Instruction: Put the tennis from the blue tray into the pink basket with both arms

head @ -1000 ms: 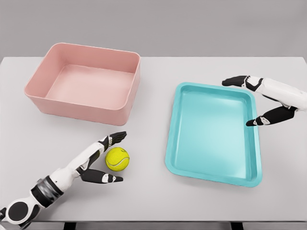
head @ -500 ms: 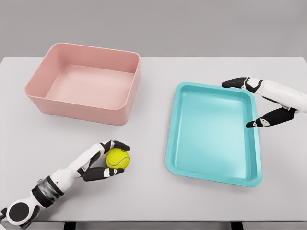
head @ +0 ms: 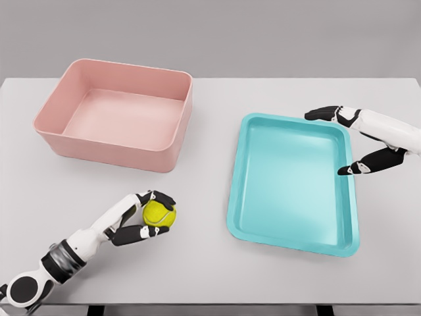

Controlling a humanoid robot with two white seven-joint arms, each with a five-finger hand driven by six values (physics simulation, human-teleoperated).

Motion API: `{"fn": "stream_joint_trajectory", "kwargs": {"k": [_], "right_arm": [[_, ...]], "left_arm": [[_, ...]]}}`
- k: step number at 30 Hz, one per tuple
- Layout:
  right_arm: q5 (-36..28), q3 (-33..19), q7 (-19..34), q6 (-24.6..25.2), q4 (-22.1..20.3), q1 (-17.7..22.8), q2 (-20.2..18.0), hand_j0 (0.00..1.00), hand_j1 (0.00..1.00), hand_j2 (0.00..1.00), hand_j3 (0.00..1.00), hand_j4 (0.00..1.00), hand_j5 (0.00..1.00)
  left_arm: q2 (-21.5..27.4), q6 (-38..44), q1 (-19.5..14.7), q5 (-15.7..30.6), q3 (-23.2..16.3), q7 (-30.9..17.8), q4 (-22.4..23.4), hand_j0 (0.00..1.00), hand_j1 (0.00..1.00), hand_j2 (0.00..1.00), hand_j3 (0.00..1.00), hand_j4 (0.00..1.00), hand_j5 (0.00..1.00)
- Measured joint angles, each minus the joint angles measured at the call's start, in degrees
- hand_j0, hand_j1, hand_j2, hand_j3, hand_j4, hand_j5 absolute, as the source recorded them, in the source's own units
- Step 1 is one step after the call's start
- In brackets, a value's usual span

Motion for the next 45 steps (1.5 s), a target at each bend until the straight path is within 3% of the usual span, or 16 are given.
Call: {"fn": "stream_joint_trajectory", "kwargs": {"k": [22,45], "right_arm": [[0.01,-0.07,0.0,0.0,-0.95,0.09,-0.06,1.0,1.0,1.0,1.0,1.0,1.0],[0.0,0.06,0.0,0.0,-2.03,-0.44,0.01,1.0,1.0,1.0,1.0,1.0,1.0]], "left_arm": [[-0.11,-7.0,-4.48,0.41,0.84,0.02,-1.4,0.46,0.46,0.46,0.46,0.46,0.46],[-0.49,-9.52,-10.46,0.83,5.23,0.0,-1.34,0.43,0.43,0.43,0.43,0.43,0.43]]}}
